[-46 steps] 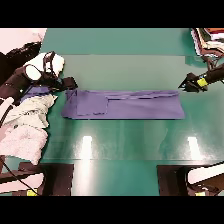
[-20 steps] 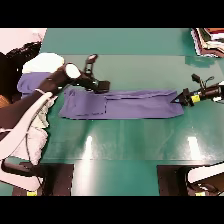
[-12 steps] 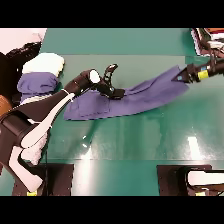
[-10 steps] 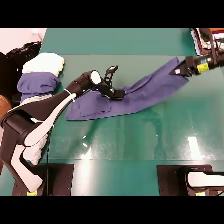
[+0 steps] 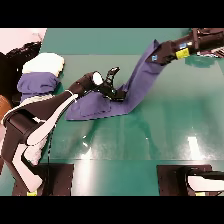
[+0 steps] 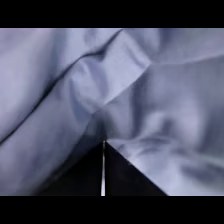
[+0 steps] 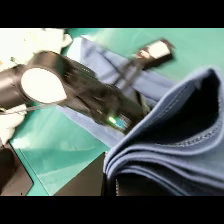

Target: Fold the shirts.

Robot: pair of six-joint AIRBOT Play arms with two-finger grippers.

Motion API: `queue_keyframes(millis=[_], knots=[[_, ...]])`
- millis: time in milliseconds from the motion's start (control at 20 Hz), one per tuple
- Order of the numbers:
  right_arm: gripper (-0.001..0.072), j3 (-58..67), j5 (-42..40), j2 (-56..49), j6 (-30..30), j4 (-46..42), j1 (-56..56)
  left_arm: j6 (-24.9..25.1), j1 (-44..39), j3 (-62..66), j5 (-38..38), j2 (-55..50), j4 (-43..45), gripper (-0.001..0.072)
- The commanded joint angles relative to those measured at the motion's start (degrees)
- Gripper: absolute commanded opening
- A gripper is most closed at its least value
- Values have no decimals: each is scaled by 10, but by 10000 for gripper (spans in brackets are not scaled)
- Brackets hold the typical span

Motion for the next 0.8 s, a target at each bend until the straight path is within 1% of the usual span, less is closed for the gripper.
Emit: queue_keyframes(millis=[0, 150, 300, 350, 450, 550, 600, 650, 700, 750], knots=[[12, 7, -38, -4, 2, 0, 43, 0, 7, 1, -8, 7, 1, 28], [12, 7, -59, -9, 2, 0, 63, 0, 36, 2, -21, 48, 30, 28], [13, 7, -92, -23, -3, 3, 92, 0, 97, 3, -52, 118, 100, 29], [13, 7, -103, -31, -18, 19, 108, 0, 123, 3, -63, 142, 118, 29], [13, 7, -141, -59, -59, 91, 146, 1, 182, 3, -82, 197, 150, 29], [14, 7, -194, -104, -114, 167, 202, 1, 237, 3, -96, 249, 165, 30], [21, 7, -224, -128, -142, 191, 231, 1, 260, 3, -101, 271, 169, 30], [115, 7, -254, -152, -169, 209, 259, 4, 283, 3, -104, 294, 169, 30], [280, 11, -281, -177, -201, 217, 287, 5, 301, 3, -105, 312, 170, 30], [413, 27, -290, -203, -212, 216, 308, 5, 317, 3, -106, 328, 170, 30]])
